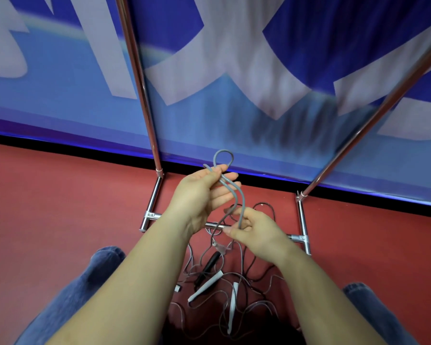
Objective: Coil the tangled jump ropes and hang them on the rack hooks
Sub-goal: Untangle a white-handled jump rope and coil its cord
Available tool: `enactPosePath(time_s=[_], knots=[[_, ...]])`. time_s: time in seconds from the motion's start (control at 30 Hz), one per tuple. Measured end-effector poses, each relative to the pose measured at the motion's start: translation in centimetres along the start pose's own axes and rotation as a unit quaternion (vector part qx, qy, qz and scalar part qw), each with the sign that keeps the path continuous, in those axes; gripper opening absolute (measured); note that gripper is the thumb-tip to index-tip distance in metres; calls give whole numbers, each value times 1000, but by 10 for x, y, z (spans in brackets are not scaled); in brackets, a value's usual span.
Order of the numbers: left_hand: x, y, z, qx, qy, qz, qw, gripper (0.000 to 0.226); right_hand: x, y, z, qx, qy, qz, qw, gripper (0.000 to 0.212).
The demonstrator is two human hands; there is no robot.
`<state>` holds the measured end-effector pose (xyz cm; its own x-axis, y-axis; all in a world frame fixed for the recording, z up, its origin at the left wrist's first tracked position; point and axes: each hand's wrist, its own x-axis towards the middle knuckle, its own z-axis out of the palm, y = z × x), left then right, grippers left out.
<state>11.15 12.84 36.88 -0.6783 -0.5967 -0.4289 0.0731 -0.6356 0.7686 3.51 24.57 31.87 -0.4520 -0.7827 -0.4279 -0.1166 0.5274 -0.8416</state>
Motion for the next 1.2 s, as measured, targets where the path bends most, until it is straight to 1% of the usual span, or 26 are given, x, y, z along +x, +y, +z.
enactPosePath(time_s=[0.03, 0.13, 0.23, 0.3, 0.47, 0.53, 0.6, 0.67, 0.77, 0.87, 0.93, 1.03, 1.1, 1.13, 1.17, 1.2], knots=[[0, 0, 0, -2, -1, -2, 1000, 17, 0, -1, 1, -16, 0, -10, 1000, 22], [0, 2, -1, -16, -4, -6, 1000, 16, 2, -3, 0, -24, 20, -27, 999, 4], [2, 4, -4, -41, 0, -2, 999, 16, 4, -1, -3, -11, 29, -29, 999, 13], [3, 6, -5, -54, 12, 7, 998, 15, 4, -1, -5, -23, 35, -32, 999, 13], [6, 8, -10, -81, 73, 46, 993, 14, 7, 2, -12, -70, 53, -46, 995, 15], [7, 8, -11, -92, 96, 57, 989, 12, 5, 1, -12, -78, 31, -36, 996, 17], [8, 7, -13, -97, 109, 60, 987, 12, 1, -1, -12, -85, -11, -24, 996, 16], [9, 7, -14, -103, 120, 65, 985, 12, -2, -2, -12, -134, -24, -13, 991, 16], [11, 8, -19, -111, 143, 76, 981, 12, -2, -1, -17, -195, 4, 1, 981, 15], [13, 9, -22, -104, 152, 83, 979, 12, -1, 1, -22, -205, 41, 14, 978, 15], [13, 7, -21, -63, 153, 95, 982, 12, 0, 0, -24, -146, 52, 23, 988, 14], [14, 5, -20, 16, 167, 114, 979, 12, -3, -9, -24, 30, 44, 56, 997, 13], [14, 2, -20, 61, 164, 96, 980, 15, -5, -16, -26, 142, 44, 72, 986, 11], [16, -1, -20, 104, 160, 81, 978, 18, -6, -20, -27, 196, 45, 79, 976, 11], [17, -5, -22, 176, 153, 58, 971, 20, -8, -24, -28, 253, 45, 85, 963, 11], [17, -8, -22, 260, 141, 30, 955, 21, -9, -27, -30, 309, 43, 88, 946, 11]])
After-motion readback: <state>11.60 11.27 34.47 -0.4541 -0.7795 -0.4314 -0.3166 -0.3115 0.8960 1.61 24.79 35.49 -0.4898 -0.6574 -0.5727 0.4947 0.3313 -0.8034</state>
